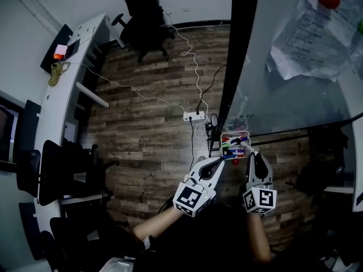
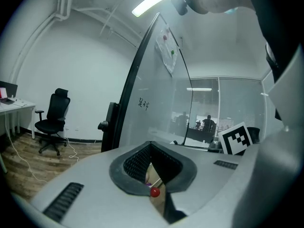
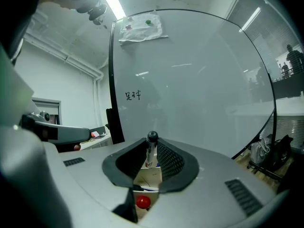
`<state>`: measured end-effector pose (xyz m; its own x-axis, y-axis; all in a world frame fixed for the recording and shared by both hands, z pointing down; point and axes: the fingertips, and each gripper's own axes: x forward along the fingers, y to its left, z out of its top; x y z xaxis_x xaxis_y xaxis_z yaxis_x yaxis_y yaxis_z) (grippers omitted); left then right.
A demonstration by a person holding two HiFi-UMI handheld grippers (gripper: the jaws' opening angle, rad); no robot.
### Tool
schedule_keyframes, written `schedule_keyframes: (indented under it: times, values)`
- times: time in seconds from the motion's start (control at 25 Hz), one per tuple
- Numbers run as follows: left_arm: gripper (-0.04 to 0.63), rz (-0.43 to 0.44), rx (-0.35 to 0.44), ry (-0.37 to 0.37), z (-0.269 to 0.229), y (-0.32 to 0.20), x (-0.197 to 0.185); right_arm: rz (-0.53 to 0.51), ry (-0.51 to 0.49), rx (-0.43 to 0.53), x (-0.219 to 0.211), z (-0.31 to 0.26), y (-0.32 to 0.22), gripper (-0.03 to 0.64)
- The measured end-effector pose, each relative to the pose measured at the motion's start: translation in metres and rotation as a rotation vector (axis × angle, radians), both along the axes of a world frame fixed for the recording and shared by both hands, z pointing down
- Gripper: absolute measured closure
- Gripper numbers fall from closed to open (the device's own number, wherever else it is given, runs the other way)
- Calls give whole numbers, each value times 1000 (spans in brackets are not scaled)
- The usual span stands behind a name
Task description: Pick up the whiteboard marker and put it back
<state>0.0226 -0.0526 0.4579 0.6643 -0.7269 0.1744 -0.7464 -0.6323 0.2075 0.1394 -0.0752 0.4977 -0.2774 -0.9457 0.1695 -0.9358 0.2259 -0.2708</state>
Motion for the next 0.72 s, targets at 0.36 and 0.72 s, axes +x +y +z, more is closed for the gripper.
schedule_keyframes:
  times: [0.36, 0.72]
  values:
    - [588, -23, 37, 8, -12, 15, -4, 13, 19, 40, 5, -15, 20, 538]
    - [588, -53, 62, 8, -22, 33, -9, 14, 28, 64, 3, -27, 42, 538]
